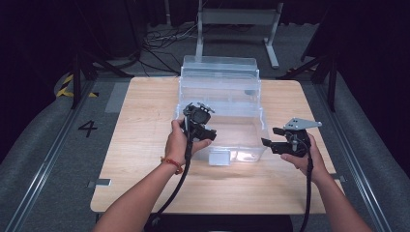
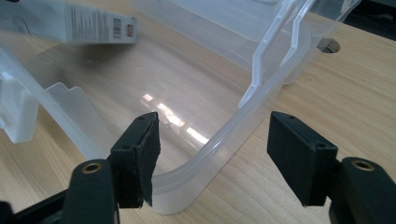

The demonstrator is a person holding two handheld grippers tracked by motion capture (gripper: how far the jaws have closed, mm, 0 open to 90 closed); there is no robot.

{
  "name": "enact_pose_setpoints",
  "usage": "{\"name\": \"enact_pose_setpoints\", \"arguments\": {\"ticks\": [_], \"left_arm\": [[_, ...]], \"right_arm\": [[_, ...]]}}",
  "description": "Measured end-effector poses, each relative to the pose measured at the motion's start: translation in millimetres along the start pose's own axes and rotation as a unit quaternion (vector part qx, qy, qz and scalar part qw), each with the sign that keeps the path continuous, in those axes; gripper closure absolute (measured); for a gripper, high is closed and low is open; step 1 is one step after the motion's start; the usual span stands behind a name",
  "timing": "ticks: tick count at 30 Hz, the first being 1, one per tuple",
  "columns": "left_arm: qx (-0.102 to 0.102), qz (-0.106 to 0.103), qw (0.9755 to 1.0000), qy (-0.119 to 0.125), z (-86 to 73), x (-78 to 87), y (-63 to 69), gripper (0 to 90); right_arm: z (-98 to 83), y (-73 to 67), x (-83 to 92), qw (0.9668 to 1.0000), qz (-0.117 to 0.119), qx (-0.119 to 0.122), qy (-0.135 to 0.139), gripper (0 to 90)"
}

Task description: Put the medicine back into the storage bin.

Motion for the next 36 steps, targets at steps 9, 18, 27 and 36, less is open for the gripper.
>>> {"name": "enact_pose_setpoints", "arguments": {"ticks": [9,18,27,36], "left_arm": [[-0.004,-0.015,0.9995,0.026,-8.0,11.9,-10.7,43.7],[-0.065,-0.045,0.9952,0.057,-28.6,42.5,-15.5,31.5],[-0.105,-0.078,0.9881,0.08,-60.9,60.8,-26.0,27.6],[-0.155,-0.088,0.9808,0.08,-77.9,49.3,-29.2,36.1]], "right_arm": [[-0.1,0.3,1.0,1.0,0.0,0.002,0.002,35.4],[0.3,2.1,1.4,1.0,0.0,0.002,0.0,32.9],[7.6,14.8,7.7,0.9998,0.003,-0.009,0.017,32.4],[21.7,34.3,13.3,0.999,0.01,-0.015,0.04,35.2]]}}
Point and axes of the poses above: each handheld gripper's, and its own axes: x roughly backward along the jaws, z roughly out of its top, y roughly to its right, the point moved 3 cm from there along -x, roughly forward along the jaws, and after that the axes turned 9 degrees about -z, right-handed, at the moved point
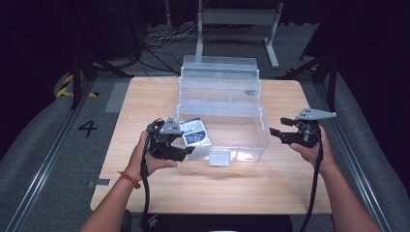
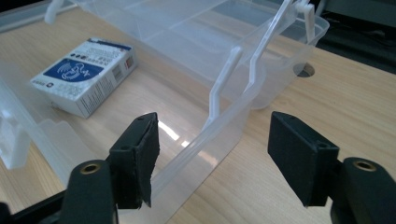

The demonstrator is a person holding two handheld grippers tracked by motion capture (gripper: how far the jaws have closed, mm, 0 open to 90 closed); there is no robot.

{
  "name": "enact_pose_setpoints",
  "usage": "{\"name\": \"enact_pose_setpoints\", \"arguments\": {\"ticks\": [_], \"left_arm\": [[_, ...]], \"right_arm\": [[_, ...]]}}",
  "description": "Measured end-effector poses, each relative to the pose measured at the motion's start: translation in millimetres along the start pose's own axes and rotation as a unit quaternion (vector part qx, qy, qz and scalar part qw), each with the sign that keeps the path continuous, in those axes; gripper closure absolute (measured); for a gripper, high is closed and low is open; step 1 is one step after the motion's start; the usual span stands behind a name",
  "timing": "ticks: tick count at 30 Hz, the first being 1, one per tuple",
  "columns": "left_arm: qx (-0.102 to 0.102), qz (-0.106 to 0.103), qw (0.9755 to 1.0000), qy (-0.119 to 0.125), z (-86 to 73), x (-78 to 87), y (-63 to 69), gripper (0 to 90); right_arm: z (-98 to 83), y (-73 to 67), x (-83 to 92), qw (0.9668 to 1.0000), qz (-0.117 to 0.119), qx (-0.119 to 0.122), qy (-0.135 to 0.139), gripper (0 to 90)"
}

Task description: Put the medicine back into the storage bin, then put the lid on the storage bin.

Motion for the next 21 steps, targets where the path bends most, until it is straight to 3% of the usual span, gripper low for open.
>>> {"name": "enact_pose_setpoints", "arguments": {"ticks": [5,15,21], "left_arm": [[-0.011,-0.012,0.9998,-0.008,-6.5,-11.0,-5.5,45.4],[-0.025,-0.021,0.9991,-0.026,-9.0,-26.7,-13.2,53.9],[-0.026,-0.047,0.9983,-0.022,-8.0,-34.2,-15.4,60.4]], "right_arm": [[21.5,8.4,-2.3,0.9999,0.003,0.013,0.011,35.5],[68.9,14.5,-14.5,0.9987,0.016,0.045,0.021,38.2],[95.7,21.5,-26.7,0.9985,0.017,0.046,0.024,39.0]]}}
Point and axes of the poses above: each handheld gripper's, and its own axes: x roughly backward along the jaws, z roughly out of its top, y roughly to its right, the point moved 3 cm from there along -x, roughly forward along the jaws, and after that the axes turned 9 degrees about -z, right-handed, at the moved point
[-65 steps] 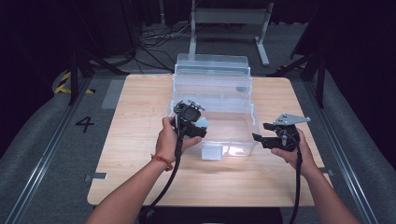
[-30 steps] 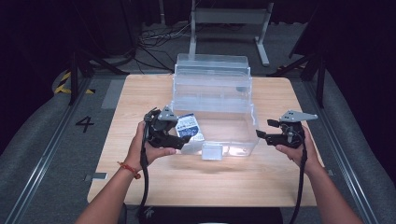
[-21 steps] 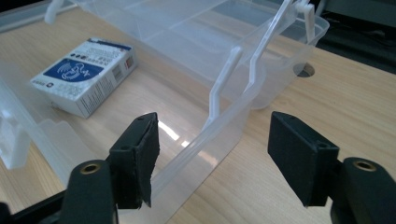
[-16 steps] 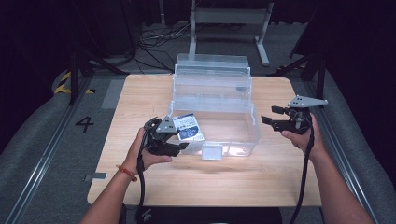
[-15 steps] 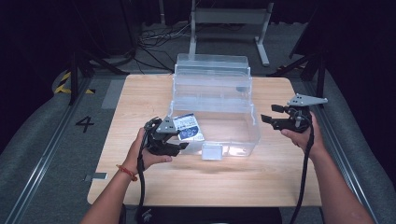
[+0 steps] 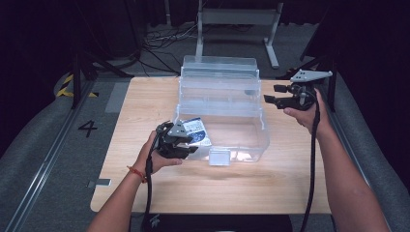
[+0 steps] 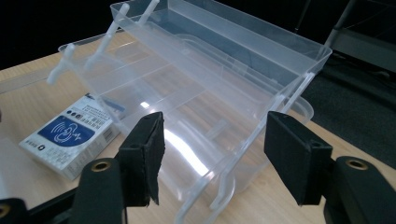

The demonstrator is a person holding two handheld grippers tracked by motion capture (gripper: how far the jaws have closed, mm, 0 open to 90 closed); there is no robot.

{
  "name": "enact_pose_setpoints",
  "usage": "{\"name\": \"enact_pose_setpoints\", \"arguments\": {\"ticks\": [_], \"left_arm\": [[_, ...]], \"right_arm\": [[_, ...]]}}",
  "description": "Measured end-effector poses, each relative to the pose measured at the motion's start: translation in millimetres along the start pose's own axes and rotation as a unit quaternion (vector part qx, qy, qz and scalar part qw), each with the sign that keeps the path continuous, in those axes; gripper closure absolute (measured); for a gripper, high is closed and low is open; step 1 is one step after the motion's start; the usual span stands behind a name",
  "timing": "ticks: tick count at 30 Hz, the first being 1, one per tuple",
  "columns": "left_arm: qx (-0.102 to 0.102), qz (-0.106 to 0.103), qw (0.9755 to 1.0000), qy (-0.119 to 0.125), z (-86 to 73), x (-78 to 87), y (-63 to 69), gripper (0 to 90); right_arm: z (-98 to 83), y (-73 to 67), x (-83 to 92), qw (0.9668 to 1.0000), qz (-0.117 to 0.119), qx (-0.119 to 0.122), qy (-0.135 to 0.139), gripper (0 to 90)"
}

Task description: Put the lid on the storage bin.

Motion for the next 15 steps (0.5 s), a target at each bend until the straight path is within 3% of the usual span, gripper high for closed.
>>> {"name": "enact_pose_setpoints", "arguments": {"ticks": [8,15], "left_arm": [[-0.008,-0.017,0.9997,-0.012,-2.4,-3.3,-3.5,64.3],[-0.017,-0.018,0.9987,-0.044,-3.4,-8.5,-5.8,67.8]], "right_arm": [[19.8,-0.2,-26.0,0.9998,0.003,0.015,-0.009,38.8],[25.7,0.2,-39.5,0.9997,0.01,0.016,-0.013,39.8]]}}
Point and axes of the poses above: each handheld gripper's, and its own axes: x roughly backward along the jaws, z roughly out of its top, y roughly to its right, the point moved 3 cm from there along -x, roughly forward along the jaws, and after that the axes turned 9 degrees about -z, right-handed, at the moved point
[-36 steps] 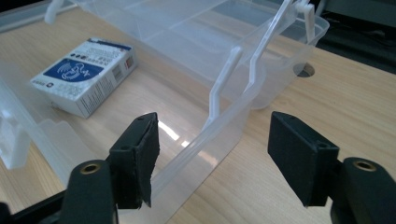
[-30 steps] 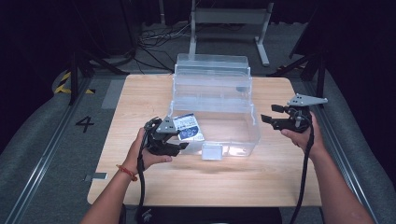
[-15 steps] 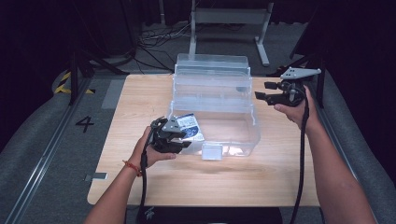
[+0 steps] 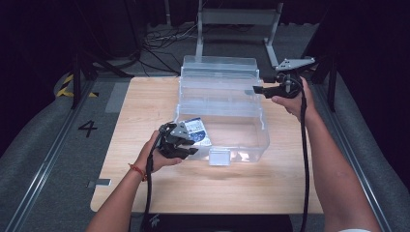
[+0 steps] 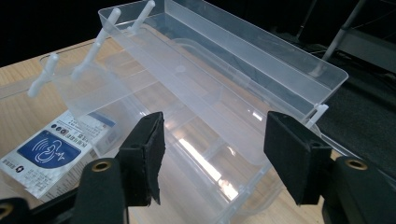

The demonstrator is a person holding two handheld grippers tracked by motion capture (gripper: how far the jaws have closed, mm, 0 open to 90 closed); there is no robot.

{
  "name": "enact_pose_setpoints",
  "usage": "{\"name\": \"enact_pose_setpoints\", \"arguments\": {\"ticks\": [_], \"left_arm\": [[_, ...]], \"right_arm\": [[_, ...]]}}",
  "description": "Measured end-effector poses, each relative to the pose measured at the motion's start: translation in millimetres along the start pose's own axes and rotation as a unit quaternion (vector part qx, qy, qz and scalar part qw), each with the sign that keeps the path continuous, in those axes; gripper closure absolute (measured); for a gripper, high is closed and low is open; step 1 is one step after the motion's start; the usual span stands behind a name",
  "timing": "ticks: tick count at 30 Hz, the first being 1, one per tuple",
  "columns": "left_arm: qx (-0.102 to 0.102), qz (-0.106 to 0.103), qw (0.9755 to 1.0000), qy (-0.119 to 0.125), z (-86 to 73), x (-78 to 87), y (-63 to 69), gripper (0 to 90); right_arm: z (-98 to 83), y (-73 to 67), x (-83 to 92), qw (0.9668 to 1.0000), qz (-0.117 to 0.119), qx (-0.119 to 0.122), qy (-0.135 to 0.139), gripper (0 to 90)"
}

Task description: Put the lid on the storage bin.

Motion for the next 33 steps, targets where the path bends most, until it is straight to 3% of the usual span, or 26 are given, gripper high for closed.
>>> {"name": "enact_pose_setpoints", "arguments": {"ticks": [13,18,25,31,33], "left_arm": [[-0.008,-0.011,0.9999,0.008,-4.3,-0.3,-3.6,70.3],[-0.012,-0.01,0.9998,0.01,-5.4,0.9,-3.8,70.1],[-0.009,-0.013,0.9998,0.011,-6.3,1.5,-4.6,70.0],[-0.007,-0.016,0.9997,0.015,-6.5,0.8,-4.9,69.8],[-0.007,-0.015,0.9997,0.016,-6.6,0.7,-5.1,69.8]], "right_arm": [[1.5,-1.7,-35.5,0.9989,0.021,0.025,-0.034,42.7],[-1.0,0.8,-52.1,0.9978,0.012,0.034,-0.055,42.4],[-4.4,6.3,-61.8,0.9972,0.002,0.042,-0.062,43.9],[-5.8,5.8,-72.6,0.9952,0.009,0.057,-0.079,48.4],[-3.3,4.9,-74.0,0.995,0.017,0.057,-0.081,55.2]]}}
Point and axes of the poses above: each handheld gripper's, and its own axes: x roughly backward along the jaws, z roughly out of its top, y roughly to its right, the point moved 3 cm from there along -x, roughly forward along the jaws, and after that the axes turned 9 degrees about -z, right-handed, at the moved point
